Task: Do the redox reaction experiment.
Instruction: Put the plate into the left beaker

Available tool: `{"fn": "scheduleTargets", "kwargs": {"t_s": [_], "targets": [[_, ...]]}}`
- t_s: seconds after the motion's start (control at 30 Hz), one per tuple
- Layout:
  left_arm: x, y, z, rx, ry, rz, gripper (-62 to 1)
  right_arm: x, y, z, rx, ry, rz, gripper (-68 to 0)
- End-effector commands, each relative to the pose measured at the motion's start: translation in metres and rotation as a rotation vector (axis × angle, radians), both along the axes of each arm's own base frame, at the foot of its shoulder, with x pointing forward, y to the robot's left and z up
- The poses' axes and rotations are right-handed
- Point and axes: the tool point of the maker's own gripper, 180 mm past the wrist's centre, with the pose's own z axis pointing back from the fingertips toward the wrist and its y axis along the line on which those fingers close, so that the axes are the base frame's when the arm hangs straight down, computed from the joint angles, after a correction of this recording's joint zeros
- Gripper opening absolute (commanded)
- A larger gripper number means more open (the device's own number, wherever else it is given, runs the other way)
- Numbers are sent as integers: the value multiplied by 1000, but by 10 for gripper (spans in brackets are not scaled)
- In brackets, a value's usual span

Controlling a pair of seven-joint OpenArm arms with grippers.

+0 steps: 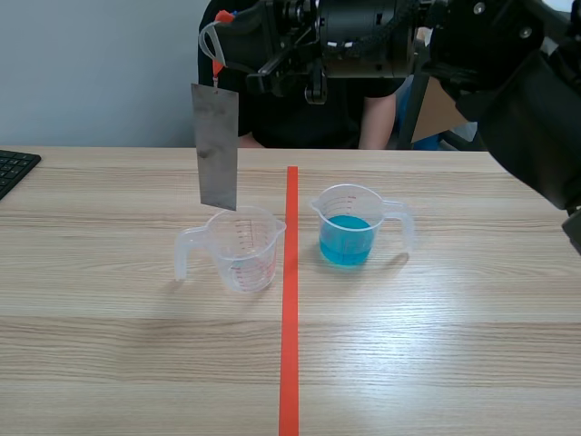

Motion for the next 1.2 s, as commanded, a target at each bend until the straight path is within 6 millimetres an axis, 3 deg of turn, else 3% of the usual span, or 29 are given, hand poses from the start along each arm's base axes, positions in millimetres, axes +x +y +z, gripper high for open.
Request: {"fn": "scheduleTargets", "kwargs": {"t_s": [0.0, 0.2, 0.37, 0.53, 0.93, 1.17], "targets": [[2, -2, 3, -8, -13, -2, -562, 1, 4, 12, 18, -29, 16, -662], [2, -2, 3, -8, -14, -2, -562, 7, 1, -3, -12, -11, -6, -662], [2, -2, 3, -7, -13, -1, -495, 13, -2, -13, -21, 16, -22, -662], [0, -2, 3, -8, -9, -1, -390, 16, -4, -17, -15, 27, -31, -662], [-10, -1, 2, -7, 11, 5, -1, 22, -4, -58, -66, 60, -49, -662], [-9, 3, 2, 14, 7, 20, 14, 24, -6, -76, -104, 53, -56, -662]]}}
